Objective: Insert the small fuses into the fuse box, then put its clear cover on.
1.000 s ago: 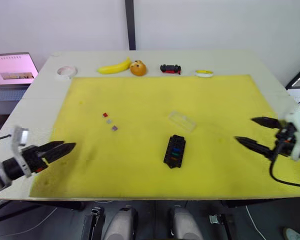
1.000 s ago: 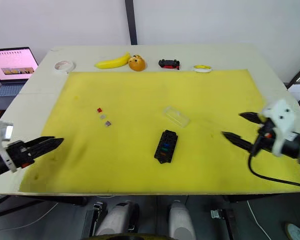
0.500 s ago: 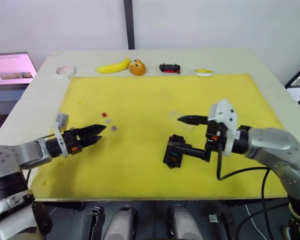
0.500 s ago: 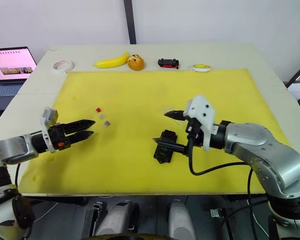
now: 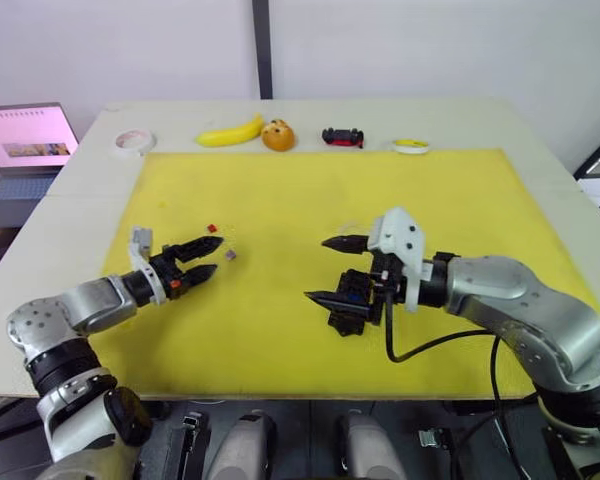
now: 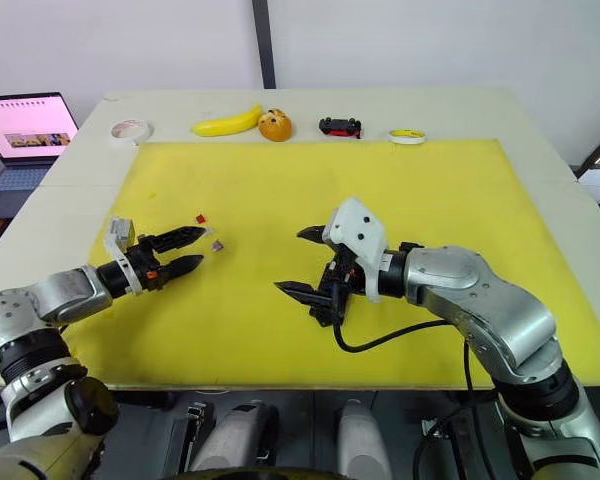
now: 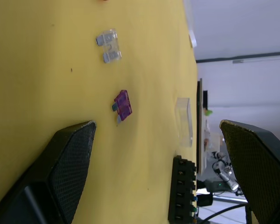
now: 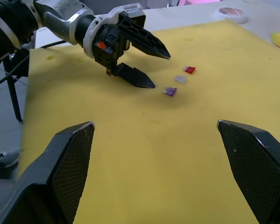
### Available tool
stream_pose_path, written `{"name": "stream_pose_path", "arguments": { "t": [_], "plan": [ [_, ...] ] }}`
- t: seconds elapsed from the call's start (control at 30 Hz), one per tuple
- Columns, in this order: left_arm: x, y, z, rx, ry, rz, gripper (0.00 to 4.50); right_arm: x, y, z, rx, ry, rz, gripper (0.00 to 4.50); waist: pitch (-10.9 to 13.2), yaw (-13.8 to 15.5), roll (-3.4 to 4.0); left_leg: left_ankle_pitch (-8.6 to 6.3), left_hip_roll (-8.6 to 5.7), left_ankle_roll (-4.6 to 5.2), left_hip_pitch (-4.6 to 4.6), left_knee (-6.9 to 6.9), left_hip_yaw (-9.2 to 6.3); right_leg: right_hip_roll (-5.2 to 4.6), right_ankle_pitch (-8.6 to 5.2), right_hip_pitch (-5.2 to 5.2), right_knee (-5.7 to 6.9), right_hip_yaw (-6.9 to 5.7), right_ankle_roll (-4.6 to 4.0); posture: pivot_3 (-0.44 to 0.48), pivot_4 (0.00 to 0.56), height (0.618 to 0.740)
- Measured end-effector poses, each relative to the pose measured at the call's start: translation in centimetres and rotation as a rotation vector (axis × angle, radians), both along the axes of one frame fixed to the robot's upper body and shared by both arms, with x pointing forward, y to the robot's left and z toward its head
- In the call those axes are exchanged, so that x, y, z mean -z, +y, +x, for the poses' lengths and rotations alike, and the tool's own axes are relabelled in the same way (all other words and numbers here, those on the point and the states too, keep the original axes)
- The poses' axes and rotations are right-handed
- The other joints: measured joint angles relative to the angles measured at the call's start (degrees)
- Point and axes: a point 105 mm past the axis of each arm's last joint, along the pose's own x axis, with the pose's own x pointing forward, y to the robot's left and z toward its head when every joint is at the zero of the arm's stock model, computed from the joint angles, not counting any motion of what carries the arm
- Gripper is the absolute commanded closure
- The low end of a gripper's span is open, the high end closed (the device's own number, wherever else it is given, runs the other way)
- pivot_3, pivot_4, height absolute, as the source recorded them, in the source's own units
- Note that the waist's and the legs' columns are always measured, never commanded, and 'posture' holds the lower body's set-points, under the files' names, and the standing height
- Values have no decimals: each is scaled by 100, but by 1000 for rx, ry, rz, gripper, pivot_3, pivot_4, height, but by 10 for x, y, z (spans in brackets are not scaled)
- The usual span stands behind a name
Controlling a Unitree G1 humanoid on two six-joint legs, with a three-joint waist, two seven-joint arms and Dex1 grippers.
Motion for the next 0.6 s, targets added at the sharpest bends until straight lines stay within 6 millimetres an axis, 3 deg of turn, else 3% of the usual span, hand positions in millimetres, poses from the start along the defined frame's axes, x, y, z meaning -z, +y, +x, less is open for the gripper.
{"name": "stream_pose_path", "arguments": {
  "t": [0.6],
  "plan": [
    [3,-36,20,32,4,-18,0,5,2,9,44,4,6,43,-4,268,2,4,-17,-6,3,3,-11,-10,0,22,-14,-7,0,0,150,740]
  ]
}}
